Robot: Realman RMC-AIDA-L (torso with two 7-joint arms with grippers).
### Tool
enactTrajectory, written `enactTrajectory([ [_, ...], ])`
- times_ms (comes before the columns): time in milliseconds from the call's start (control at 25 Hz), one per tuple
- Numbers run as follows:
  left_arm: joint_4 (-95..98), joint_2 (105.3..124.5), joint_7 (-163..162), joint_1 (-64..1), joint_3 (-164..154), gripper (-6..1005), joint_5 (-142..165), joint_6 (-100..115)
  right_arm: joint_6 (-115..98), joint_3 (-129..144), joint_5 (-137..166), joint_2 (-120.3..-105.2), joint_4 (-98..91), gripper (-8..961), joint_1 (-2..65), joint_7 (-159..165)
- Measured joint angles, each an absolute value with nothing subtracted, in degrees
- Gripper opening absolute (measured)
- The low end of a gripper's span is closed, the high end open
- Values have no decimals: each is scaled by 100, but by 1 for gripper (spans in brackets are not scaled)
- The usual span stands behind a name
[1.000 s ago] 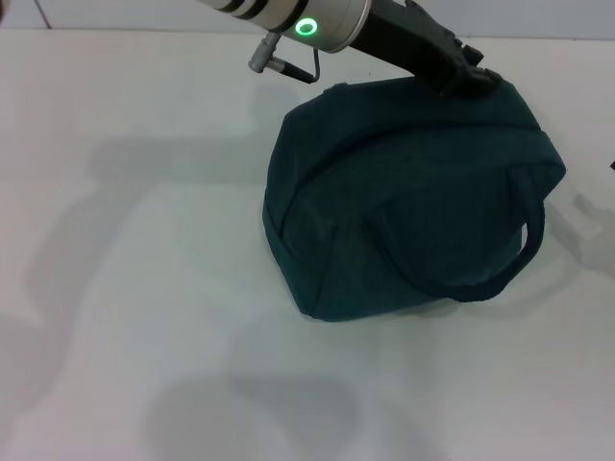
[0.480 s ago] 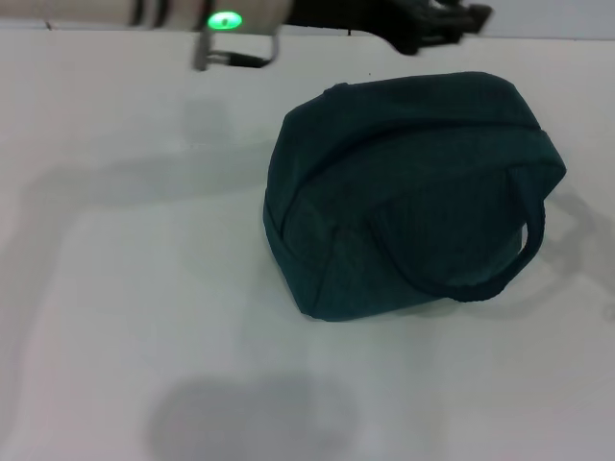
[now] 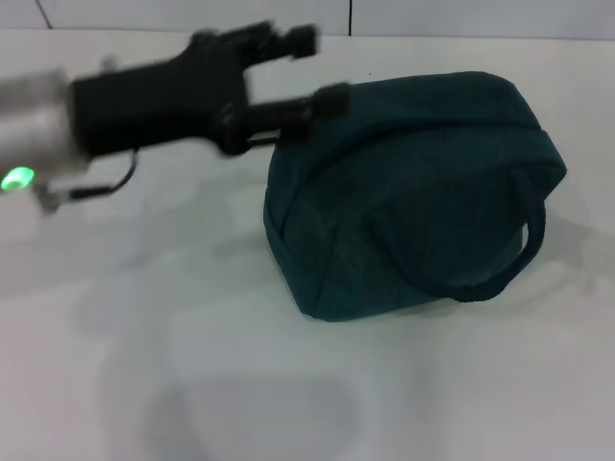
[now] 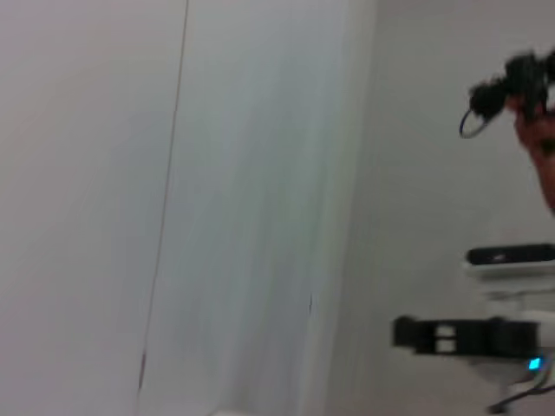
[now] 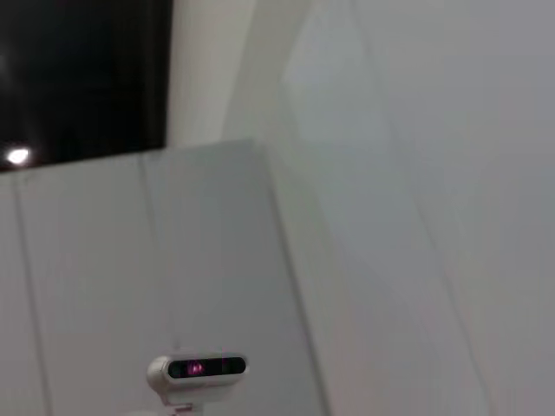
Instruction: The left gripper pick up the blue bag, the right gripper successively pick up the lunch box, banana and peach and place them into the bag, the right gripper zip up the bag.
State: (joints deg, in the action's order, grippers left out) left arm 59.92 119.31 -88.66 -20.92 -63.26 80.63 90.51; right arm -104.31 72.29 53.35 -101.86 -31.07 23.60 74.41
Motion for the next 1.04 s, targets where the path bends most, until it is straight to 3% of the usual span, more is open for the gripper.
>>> enactTrajectory([
  [240,5126,11931,-8140,-1903,-6158,829,7925,9613,-10073,7226,6491,-10336,-3582,701,2876,7672],
  [440,4635,11926,-7763,-1924,-6151,832,7941,9647,-9916,7179,6911,-10480,-3770,863,3013,7689],
  [1040,4075,11924,-7237,-1962,-6026,840,7981,9615,-9855,6921,7814,-10809,-4038,859,3057,7632],
])
